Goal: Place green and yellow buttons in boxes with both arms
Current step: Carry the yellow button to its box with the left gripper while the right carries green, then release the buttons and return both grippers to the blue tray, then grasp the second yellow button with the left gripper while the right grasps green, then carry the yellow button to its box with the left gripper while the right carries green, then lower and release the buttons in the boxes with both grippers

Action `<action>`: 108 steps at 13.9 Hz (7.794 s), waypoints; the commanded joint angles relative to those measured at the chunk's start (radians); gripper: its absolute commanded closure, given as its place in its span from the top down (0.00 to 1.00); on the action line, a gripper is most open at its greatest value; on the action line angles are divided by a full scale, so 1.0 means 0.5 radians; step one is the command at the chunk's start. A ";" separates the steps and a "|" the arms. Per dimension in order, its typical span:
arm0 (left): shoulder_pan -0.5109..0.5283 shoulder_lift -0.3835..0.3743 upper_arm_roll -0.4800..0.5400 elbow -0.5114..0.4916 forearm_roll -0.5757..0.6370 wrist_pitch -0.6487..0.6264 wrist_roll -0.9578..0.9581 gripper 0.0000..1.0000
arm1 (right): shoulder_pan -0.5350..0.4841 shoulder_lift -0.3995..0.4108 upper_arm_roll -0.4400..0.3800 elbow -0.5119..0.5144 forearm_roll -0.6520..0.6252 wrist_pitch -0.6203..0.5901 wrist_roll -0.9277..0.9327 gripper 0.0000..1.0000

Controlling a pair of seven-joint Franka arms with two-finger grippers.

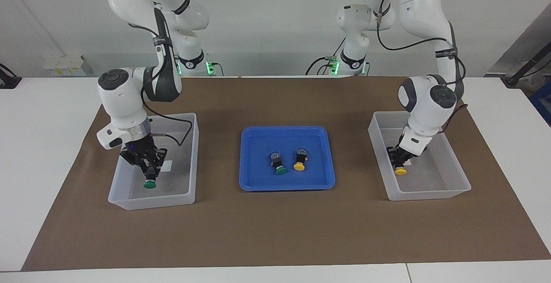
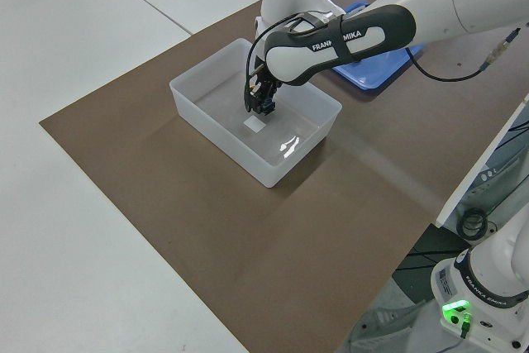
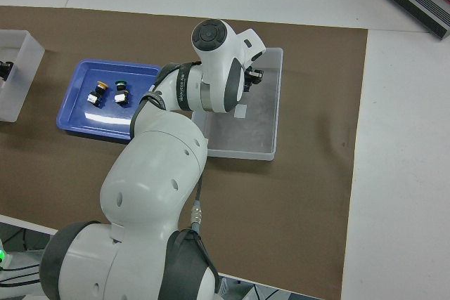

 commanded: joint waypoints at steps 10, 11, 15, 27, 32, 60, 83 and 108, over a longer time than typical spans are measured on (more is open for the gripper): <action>-0.103 0.111 -0.034 0.915 0.097 -0.750 0.014 0.89 | -0.017 0.134 0.012 0.062 0.001 0.188 -0.037 0.67; -0.164 0.111 -0.031 0.922 0.094 -0.759 0.005 0.89 | -0.017 0.089 0.015 0.065 0.001 0.176 -0.034 0.78; -0.388 0.108 -0.034 0.913 0.082 -0.750 -0.323 0.87 | 0.014 -0.193 0.022 0.080 0.004 -0.130 -0.022 0.80; -0.876 0.101 -0.037 0.401 0.082 -0.067 -0.738 0.79 | 0.342 -0.289 0.267 0.120 0.084 -0.272 0.202 1.00; -1.002 0.147 -0.037 0.281 0.082 0.133 -0.738 0.79 | 0.548 -0.145 0.267 0.074 0.050 0.031 0.301 1.00; -0.693 0.215 -0.046 0.679 -0.001 -0.179 -0.670 0.00 | 0.891 0.395 0.258 0.151 -0.189 0.489 0.561 1.00; 0.258 -0.122 -0.012 0.204 0.076 -0.250 0.471 0.00 | 0.196 -0.412 0.261 -0.030 -0.330 -0.321 0.632 0.00; -0.085 -0.089 -0.061 1.209 0.085 -1.439 0.318 0.89 | -0.078 0.180 0.255 0.010 -0.149 0.348 0.270 0.00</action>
